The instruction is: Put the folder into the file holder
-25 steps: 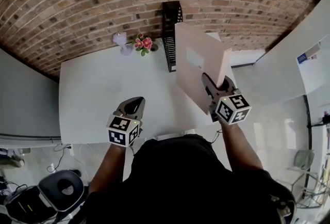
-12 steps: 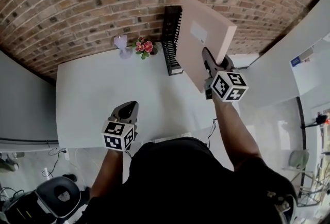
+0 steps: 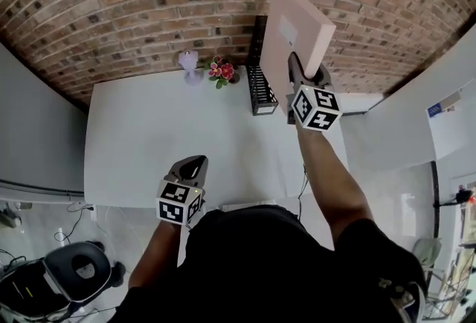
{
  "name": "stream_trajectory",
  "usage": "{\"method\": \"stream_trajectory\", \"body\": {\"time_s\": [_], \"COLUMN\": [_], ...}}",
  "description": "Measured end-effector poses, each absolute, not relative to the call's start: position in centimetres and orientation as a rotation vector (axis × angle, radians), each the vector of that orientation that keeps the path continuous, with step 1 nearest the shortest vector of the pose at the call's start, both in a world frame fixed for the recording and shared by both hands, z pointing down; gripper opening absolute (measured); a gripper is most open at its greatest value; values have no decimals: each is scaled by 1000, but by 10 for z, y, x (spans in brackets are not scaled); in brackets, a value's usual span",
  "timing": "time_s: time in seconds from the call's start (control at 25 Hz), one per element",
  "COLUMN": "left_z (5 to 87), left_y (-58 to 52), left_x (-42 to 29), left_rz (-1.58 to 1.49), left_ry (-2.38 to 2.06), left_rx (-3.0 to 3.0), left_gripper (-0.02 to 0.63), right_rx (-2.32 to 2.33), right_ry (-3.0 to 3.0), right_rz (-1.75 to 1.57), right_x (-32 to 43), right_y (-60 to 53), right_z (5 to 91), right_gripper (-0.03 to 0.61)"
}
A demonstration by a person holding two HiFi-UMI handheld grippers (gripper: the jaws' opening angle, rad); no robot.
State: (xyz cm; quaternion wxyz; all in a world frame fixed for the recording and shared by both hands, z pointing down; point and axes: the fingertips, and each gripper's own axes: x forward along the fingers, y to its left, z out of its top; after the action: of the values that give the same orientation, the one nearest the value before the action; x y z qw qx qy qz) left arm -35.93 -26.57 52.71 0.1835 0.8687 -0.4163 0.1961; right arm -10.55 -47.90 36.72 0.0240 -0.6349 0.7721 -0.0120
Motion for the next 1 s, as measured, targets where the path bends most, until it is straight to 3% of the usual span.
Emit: {"method": "stream_trajectory", "body": {"time_s": [1.0], "left_z": [531], "left_y": [-291], "left_x": [-390], "left_rz": [556], "left_ry": [-1269], "left_rx": [2365], "left_gripper": [5], "right_rx": [-1991], "right_ry": [2336], "right_rz": [-39], "right_x": [-131], "right_y": [-561], "right_z": [396], "right_gripper": [186]}}
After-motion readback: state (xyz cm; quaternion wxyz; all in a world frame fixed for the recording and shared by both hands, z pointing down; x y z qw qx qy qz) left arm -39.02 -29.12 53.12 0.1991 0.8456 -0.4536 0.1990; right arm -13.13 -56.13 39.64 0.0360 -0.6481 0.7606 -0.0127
